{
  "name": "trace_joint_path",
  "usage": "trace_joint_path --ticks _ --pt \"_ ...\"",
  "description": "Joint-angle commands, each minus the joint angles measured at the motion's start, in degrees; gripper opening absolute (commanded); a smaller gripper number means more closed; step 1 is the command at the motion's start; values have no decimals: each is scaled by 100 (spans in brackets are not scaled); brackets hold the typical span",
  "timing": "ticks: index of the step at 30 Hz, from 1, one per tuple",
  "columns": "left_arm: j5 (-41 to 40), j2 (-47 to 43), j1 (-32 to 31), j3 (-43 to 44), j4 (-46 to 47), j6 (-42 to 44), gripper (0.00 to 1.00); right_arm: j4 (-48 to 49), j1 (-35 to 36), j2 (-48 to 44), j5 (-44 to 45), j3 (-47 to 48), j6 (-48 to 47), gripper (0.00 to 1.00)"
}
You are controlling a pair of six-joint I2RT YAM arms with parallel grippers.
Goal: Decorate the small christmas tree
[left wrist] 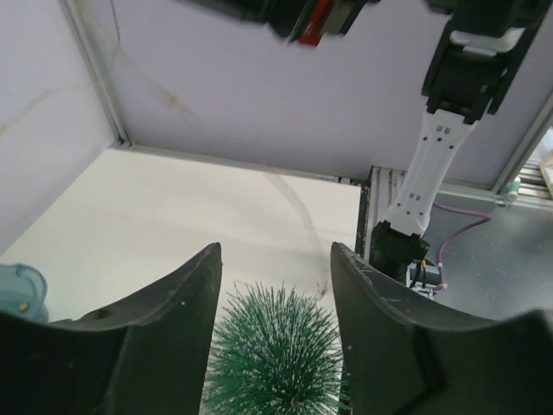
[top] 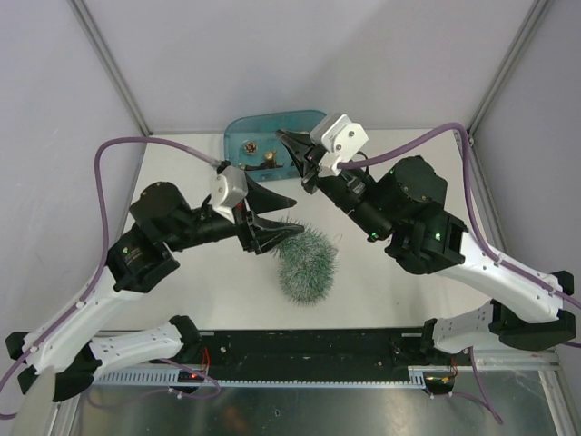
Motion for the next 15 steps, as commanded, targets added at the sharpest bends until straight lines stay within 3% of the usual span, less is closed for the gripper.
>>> trace_joint_path --ticks 1,10,15 --pt "575 -69 33 431 357 55 51 150 79 -89 101 -96 4 0" --pt "1146 -310 64 379 426 125 18 102 172 -157 259 -149 -8 0" --pt "1509 -555 129 235 357 75 8 99 289 -179 345 -75 -132 0"
